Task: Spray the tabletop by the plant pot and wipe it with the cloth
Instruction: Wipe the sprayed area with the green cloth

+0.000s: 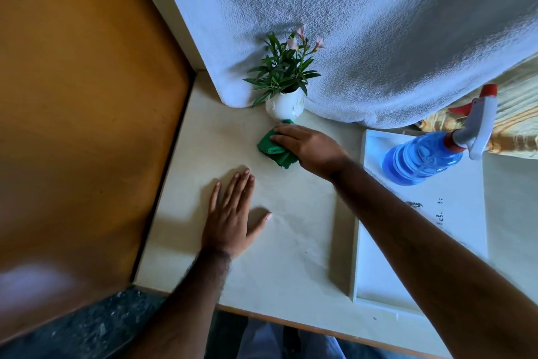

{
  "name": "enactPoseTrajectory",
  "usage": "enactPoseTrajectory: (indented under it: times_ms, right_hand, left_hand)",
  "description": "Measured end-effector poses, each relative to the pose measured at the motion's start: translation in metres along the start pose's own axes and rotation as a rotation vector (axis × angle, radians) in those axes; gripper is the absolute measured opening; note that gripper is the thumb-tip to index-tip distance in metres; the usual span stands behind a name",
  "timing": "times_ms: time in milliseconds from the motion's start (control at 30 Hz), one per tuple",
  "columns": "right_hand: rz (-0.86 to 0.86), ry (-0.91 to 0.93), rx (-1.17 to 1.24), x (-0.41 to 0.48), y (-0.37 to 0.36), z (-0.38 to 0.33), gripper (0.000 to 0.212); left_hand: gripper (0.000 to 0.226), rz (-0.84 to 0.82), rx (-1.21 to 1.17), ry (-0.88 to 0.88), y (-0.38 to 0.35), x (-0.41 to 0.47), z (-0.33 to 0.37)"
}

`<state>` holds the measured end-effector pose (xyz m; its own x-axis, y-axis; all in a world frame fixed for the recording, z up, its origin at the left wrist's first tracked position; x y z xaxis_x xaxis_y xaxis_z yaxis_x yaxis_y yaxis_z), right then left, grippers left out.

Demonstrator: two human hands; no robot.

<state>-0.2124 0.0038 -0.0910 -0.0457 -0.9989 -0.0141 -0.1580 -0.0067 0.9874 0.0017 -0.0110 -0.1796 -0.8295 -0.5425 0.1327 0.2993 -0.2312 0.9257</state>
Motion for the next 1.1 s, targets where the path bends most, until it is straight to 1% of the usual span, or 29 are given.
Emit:
enactPoseTrajectory:
  times_ms: [67,133,233,367,467,533,633,733,800,867,933,1100]
  right_hand:
    - [-0.058,-0.108,0.066,-0.004,-0.008,0.010,0.066]
    - [-0.039,-0.162,0.098,-0.005,-0.006,0.017,0.068]
    - [0.027,-0.148,0.088,-0.008,0.009,0.015,0.069]
    - [0.169,-0.092,0.043,-0.031,0.041,-0.002,0.066]
    - [0.240,-0.148,0.028,-0.068,0.055,-0.006,0.069]
    - [0.295,-0.205,0.004,-0.103,0.058,-0.008,0.066]
    - [0.344,-0.357,-0.039,-0.168,0.052,-0.003,0.066]
    - [0.329,-0.549,-0.076,-0.230,0.036,0.008,0.074]
    - [0.303,-0.623,-0.102,-0.259,0.022,0.015,0.079]
    - [0.281,-0.632,-0.145,-0.274,0.010,0.019,0.078]
    - [0.238,-0.619,-0.177,-0.282,-0.003,0.022,0.073]
    - [0.056,-0.564,-0.230,-0.297,-0.042,0.017,0.074]
  left_hand:
    - [0.089,-0.003,0.007,-0.003,-0.001,0.000,0.000]
    - [0.088,0.006,0.010,-0.008,0.000,0.001,0.000]
    - [0.088,0.002,0.012,-0.008,0.001,0.001,0.001]
    - [0.089,-0.007,0.006,0.001,0.003,0.001,0.001]
    - [0.089,-0.023,-0.003,0.021,0.004,0.002,0.002]
    - [0.089,-0.027,-0.009,0.030,0.006,0.003,0.002]
    - [0.086,-0.016,-0.026,0.016,0.009,0.003,0.005]
    - [0.085,-0.010,-0.021,0.010,0.011,0.002,0.008]
    - [0.085,0.005,-0.016,0.003,0.012,0.002,0.008]
    - [0.085,0.010,-0.015,0.000,0.014,0.002,0.010]
    - [0.084,0.020,-0.006,-0.003,0.014,0.001,0.011]
    - [0.084,0.023,0.003,-0.006,0.016,0.001,0.013]
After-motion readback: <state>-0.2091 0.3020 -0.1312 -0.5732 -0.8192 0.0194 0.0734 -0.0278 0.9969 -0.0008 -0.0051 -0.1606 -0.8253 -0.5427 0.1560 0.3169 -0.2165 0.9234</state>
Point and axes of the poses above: each hand's wrist, its own x-axis towards the middle knuckle, its own y-axis out of the back of the hand, z = x × y, the point moved 8 cm from there along x, towards the middle knuckle, and after that the axes turned 15 degrees about -x, right-handed, at the moved point
